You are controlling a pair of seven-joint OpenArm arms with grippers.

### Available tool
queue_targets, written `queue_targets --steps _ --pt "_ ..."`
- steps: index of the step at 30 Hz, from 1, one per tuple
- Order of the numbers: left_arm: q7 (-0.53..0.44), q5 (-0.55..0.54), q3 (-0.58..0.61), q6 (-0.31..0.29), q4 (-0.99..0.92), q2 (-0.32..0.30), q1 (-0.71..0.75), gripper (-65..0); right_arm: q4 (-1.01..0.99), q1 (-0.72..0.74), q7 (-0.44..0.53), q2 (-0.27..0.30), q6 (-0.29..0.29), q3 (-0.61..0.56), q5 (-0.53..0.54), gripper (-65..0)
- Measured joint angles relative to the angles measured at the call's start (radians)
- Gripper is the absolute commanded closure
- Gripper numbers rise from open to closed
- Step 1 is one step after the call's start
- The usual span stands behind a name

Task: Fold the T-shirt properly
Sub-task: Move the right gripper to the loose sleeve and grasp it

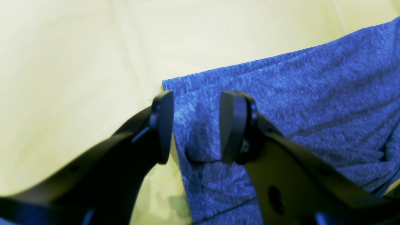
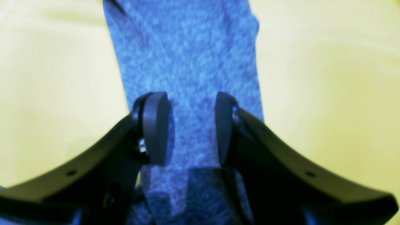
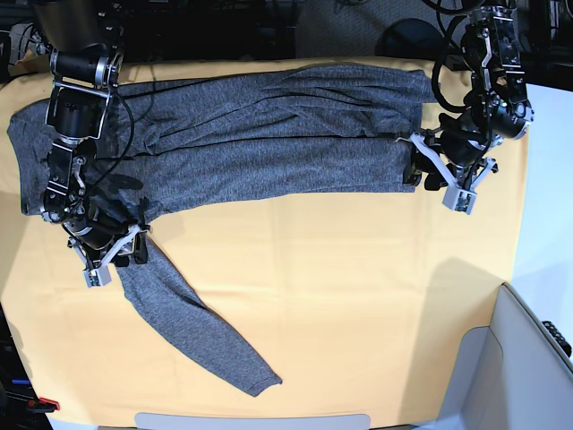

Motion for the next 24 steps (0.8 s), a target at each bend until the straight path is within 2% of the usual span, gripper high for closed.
queue_targets --steps 9,11,15,16,24 --pt "0.000 0.000 0.000 0.000 0.000 0.000 0.000 -24.0 0.001 0.004 0.010 0.002 -0.002 -0.108 0.005 -24.8" --pt "0.000 0.000 0.000 0.000 0.000 0.000 0.000 -24.0 0.002 0.004 0.010 0.003 -0.003 -0.121 0.005 -20.7" --pt "0.000 0.000 0.000 0.000 0.000 0.000 0.000 -24.0 0.002 0.004 0.014 0.003 -0.003 -0.130 0.005 -2.8" --pt "0.000 0.000 0.000 0.000 0.000 0.000 0.000 -24.0 0.002 0.004 0.014 0.003 -0.003 -0.130 0.005 0.0" --pt "0.000 0.000 0.000 0.000 0.000 0.000 0.000 -24.0 0.013 0.003 0.009 0.003 -0.002 -0.130 0.004 0.0"
